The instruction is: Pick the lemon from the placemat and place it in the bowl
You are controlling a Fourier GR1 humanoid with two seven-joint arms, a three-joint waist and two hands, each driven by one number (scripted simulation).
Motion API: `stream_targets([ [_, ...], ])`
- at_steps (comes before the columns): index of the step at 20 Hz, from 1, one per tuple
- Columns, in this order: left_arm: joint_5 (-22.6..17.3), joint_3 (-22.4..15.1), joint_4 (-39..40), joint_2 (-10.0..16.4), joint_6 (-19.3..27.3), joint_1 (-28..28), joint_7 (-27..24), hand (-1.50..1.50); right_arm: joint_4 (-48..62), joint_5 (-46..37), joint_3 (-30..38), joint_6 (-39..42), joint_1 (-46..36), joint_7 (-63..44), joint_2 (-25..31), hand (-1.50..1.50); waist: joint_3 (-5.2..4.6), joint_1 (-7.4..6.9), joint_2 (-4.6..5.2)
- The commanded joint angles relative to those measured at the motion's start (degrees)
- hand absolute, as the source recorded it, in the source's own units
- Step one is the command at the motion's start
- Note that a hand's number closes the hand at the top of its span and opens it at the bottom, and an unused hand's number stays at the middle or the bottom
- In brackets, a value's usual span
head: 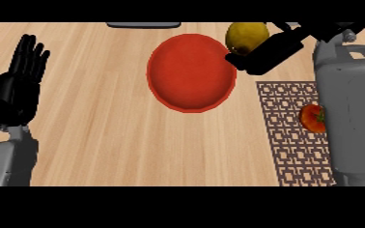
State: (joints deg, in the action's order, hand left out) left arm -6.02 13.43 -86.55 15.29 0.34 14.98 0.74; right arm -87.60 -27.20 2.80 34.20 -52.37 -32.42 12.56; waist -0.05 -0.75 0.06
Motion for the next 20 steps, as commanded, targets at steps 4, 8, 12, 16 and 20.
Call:
stream_targets([
  [4,0.24,0.03,2.72,-0.70,-0.51,0.28,-3.17,0.00,14.41,-7.92,-5.77,-9.53,1.05,9.54,-3.98,1.50,0.03,-0.09,0.37],
  [8,0.32,0.74,1.93,0.26,-0.53,-0.06,-2.50,0.00,17.21,-16.44,-11.88,-17.84,4.53,9.02,-7.43,1.50,0.03,-0.11,0.38],
  [12,1.38,-0.28,-0.56,-0.19,0.22,-0.78,-1.83,0.00,26.19,-17.77,-9.38,-22.60,0.03,3.27,-11.81,1.50,0.04,-0.27,0.24],
  [16,-0.55,1.76,4.10,1.82,-1.13,4.19,-1.26,0.00,34.09,-14.84,-5.93,-28.43,2.09,9.56,-12.46,-1.50,0.05,-0.01,0.43],
  [20,0.46,-0.01,4.12,0.14,-0.28,4.56,-1.26,0.00,38.12,-3.56,-5.87,-35.96,-0.97,11.41,-12.52,-1.50,0.07,-1.01,0.53],
])
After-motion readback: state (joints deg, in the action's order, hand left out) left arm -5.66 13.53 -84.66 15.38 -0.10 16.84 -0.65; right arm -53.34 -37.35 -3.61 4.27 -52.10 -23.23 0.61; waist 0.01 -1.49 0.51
